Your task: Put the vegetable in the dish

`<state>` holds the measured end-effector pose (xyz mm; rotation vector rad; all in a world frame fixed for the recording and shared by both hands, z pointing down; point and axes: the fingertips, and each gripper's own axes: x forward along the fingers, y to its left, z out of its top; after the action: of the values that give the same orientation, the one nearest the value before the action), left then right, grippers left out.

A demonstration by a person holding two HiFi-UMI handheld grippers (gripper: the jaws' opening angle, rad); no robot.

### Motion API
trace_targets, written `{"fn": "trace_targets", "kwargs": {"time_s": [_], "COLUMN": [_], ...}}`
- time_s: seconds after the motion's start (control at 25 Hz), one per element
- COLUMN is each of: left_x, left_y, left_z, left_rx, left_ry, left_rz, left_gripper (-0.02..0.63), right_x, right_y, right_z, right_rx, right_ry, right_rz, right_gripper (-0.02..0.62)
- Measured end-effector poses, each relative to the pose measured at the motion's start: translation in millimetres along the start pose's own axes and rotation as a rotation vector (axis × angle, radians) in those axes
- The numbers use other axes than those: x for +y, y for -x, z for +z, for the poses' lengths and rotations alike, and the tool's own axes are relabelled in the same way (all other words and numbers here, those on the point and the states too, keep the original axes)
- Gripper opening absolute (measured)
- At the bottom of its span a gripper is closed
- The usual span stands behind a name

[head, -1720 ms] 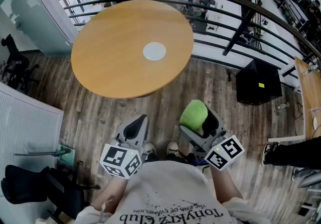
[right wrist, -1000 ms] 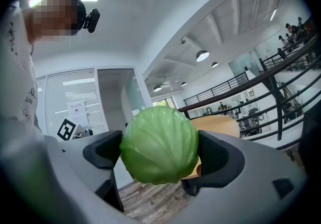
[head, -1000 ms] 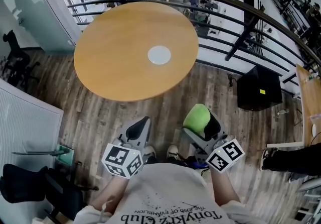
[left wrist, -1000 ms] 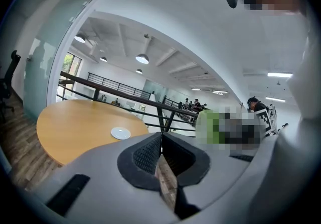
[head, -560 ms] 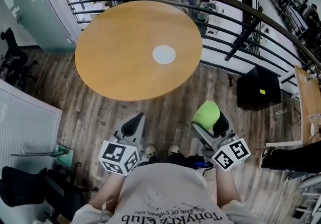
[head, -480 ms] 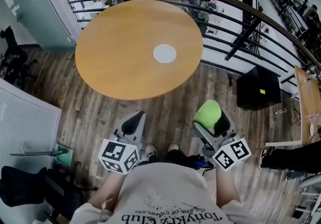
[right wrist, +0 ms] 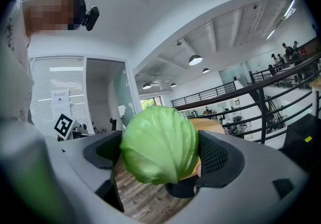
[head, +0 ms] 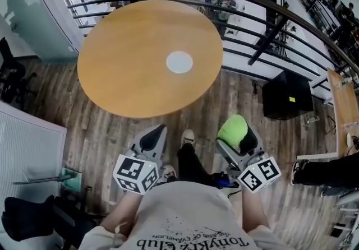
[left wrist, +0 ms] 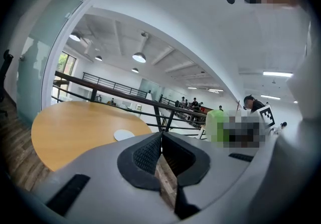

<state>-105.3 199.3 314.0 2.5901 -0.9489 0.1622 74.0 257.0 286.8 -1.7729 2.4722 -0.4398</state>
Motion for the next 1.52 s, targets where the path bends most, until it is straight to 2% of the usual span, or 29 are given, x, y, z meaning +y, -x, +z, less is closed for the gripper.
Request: {"fn": "trace_targets", "kwargs": {"time_s": [0.28,0.72,1.0,1.24,1.52], "left_x": [25.4,65.5,70.8,82.7,99.3], "left_y": [-53.6,-164.9,-210.7,-232.7,-234.8], "left_z": [18.0,73.0,74.6,85.5,97.4], "left_rx": [0.013,0.014,0.039,0.049,0.052], "left_ry": [-0.012,-0.029,0.005,-0.001,0.017], "left_rz": [0.042,0.098,0.122,0.138,0.122], "left_gripper": [0.026,0.026,0.026,0.026,0.026], "right_x": [-54.2,-140.4,-189.0,-206.6,-199.7], "right_y": [-56.8,-159.5,-194.6,-210.9,-224.7], "right_z": [14.0,52.1,54.0,53.0,58.6], "right_rx": [-0.001,0.023,0.044,0.078,0.109], "right_ry": [-0.015,-0.003,-0.042,-0.048,-0.031], "right_rz": [0.032,0.120,0.141,0.135,0.106], "right_gripper": [0.466,0.466,0.466,0.466,0.466]}}
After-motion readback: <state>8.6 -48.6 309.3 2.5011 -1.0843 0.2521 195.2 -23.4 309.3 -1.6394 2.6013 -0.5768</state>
